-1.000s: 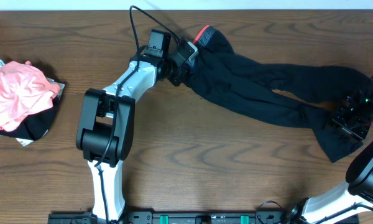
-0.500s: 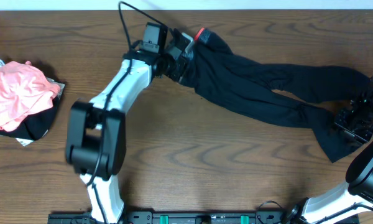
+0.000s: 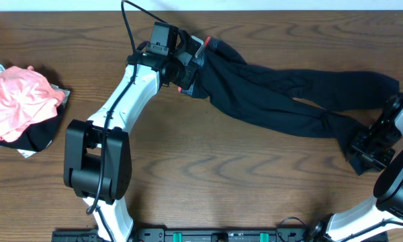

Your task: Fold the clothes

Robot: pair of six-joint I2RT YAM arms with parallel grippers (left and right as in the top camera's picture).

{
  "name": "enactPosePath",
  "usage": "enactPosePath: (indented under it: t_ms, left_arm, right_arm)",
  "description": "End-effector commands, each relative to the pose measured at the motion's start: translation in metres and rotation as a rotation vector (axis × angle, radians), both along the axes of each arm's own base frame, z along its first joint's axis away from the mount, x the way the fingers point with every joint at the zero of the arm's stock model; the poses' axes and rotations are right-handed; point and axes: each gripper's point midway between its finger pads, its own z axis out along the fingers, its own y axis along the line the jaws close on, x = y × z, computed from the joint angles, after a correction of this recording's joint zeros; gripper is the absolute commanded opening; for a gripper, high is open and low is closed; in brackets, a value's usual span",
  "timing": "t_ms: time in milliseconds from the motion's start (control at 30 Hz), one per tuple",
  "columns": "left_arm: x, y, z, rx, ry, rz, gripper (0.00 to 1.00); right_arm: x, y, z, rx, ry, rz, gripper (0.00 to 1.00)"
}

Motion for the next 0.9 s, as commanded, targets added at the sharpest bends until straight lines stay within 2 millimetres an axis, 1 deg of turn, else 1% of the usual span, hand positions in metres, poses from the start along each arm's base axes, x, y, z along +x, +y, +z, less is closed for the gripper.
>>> enactPosePath:
  t_ms: [0, 167, 333, 400, 467, 533, 600, 700, 800, 867]
  left_arm:
    - [0.0, 0.004, 0.0, 0.007, 0.007, 0.018, 0.06]
    - [0.0, 0.004, 0.0, 0.007, 0.007, 0.018, 0.06]
    - [0.0, 0.004, 0.0, 0.007, 0.007, 0.018, 0.06]
    - [0.0, 0.004, 0.0, 0.007, 0.007, 0.018, 0.06]
    - [0.0, 0.004, 0.0, 0.007, 0.007, 0.018, 0.06]
    - [0.0, 0.004, 0.0, 0.007, 0.007, 0.018, 0.06]
    - [0.0, 0.004, 0.0, 0.007, 0.007, 0.018, 0.06]
    - [0.0, 0.004, 0.0, 0.007, 0.007, 0.018, 0.06]
    - [0.0, 0.004, 0.0, 0.006, 0.009, 0.02, 0.06]
    - [0.0, 0.004, 0.0, -0.001, 0.016, 0.035, 0.06]
  right_arm:
    - [-0.002, 0.002, -0.003, -0.028, -0.004, -0.029, 0.53]
    - [-0.001, -0.005, -0.018, -0.078, -0.033, -0.027, 0.54]
    - [-0.003, -0.007, -0.035, -0.113, -0.059, -0.023, 0.63]
    - [-0.005, -0.006, -0.04, -0.117, -0.066, -0.023, 0.63]
    - [-0.008, -0.004, -0.044, -0.116, -0.064, -0.024, 0.54]
    - [-0.011, -0.002, -0.047, -0.11, -0.065, -0.025, 0.33]
    - [-0.011, 0.003, -0.05, -0.089, -0.074, -0.029, 0.15]
    - [-0.007, 0.008, -0.052, -0.06, -0.1, -0.037, 0.01]
    - [0.003, 0.015, -0.051, -0.011, -0.142, -0.048, 0.01]
    - [0.014, 0.021, -0.045, 0.039, -0.183, -0.04, 0.01]
